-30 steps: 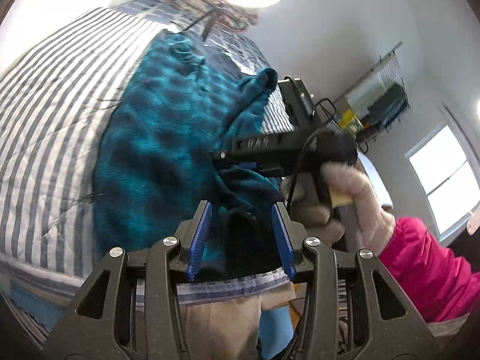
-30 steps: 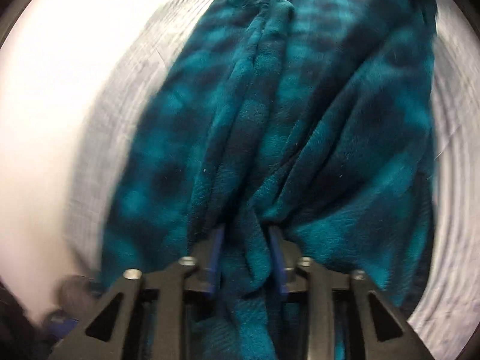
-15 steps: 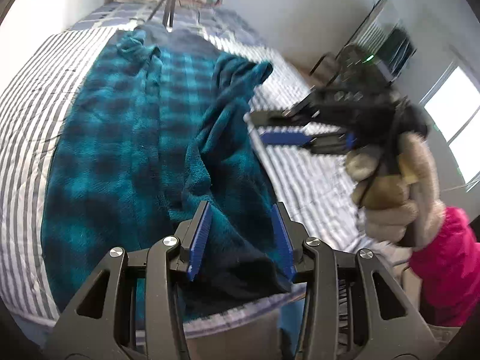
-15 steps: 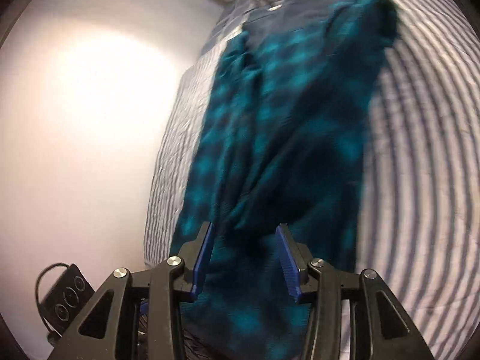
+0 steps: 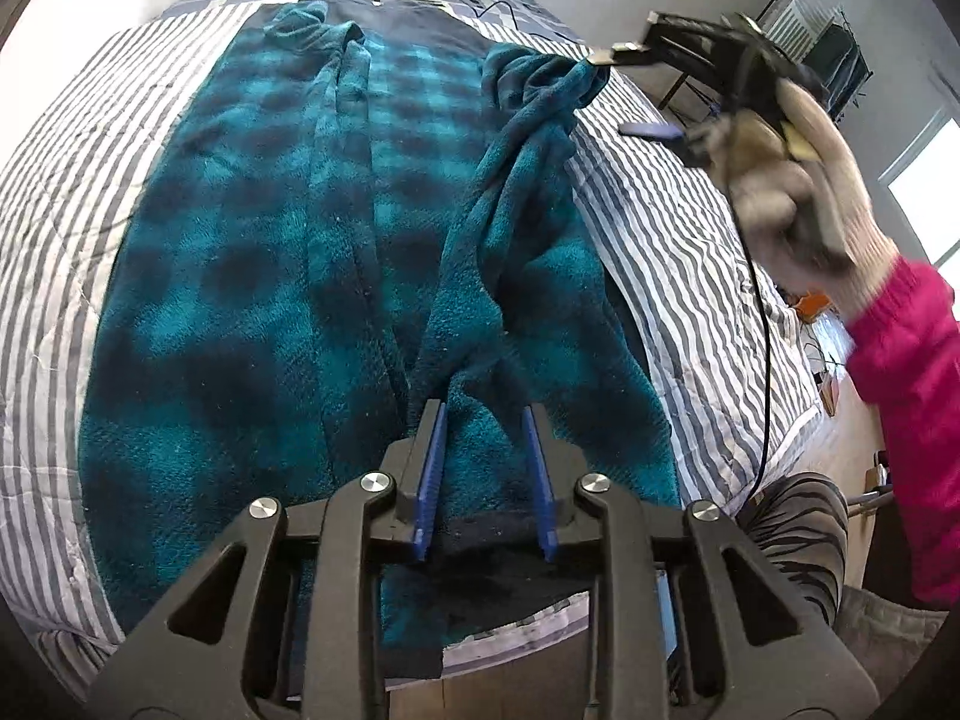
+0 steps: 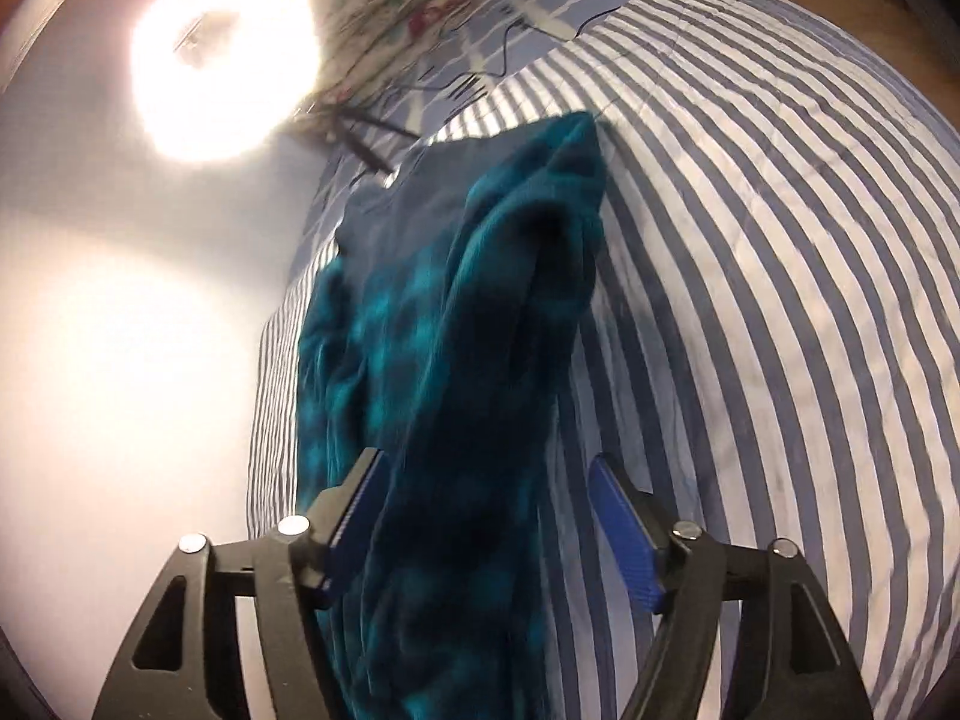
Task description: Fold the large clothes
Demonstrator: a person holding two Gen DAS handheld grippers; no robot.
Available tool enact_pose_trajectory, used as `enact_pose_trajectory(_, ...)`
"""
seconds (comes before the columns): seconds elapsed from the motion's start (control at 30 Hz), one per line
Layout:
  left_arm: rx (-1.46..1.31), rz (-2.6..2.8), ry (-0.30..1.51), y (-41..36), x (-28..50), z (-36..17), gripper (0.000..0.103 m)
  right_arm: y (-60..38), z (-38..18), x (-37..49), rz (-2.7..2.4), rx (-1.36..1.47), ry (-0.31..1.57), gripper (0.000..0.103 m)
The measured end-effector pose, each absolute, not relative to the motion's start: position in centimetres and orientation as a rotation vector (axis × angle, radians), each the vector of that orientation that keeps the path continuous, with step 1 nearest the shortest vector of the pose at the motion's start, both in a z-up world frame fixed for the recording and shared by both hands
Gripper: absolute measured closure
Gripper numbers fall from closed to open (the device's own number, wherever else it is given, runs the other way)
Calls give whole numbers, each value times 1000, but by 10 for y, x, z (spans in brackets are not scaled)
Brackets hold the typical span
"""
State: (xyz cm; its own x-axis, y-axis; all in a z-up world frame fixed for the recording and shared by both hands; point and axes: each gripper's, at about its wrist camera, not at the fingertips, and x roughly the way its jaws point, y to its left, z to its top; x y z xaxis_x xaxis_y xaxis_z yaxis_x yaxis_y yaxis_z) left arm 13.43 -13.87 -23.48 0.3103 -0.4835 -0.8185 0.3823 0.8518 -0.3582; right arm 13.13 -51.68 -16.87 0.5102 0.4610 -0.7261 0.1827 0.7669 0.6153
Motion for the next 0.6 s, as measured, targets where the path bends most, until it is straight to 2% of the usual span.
enact_pose_trajectory(0.1, -122, -579, 1121, -136, 135, -238, 84, -520, -176, 157, 134, 710, 1043, 29)
enact_pose_trajectory(0.13, -132, -583, 1123, -135, 136, -239, 86, -520, -179, 164, 122, 713, 1041, 34)
enact_pose_trajectory(0.2, -146, -593, 1124, -133, 136, -240, 88, -517, -186, 179, 111, 704, 1049, 58)
enact_pose_trajectory(0.23, -154, -602, 1125, -132, 136, -241, 89, -514, -187, 184, 102, 693, 1072, 80)
enact_pose_trajectory(0.27, -161, -607, 1125, -132, 135, -242, 89, -508, -187, 190, 82, 678, 1080, 87)
enact_pose_trajectory(0.33, -179, -622, 1127, -130, 135, -243, 90, -497, -177, 194, 72, 615, 1066, 95)
enact_pose_trajectory(0.6, -238, -662, 1135, -122, 131, -247, 91, -407, -128, 228, 139, 290, 1040, 98)
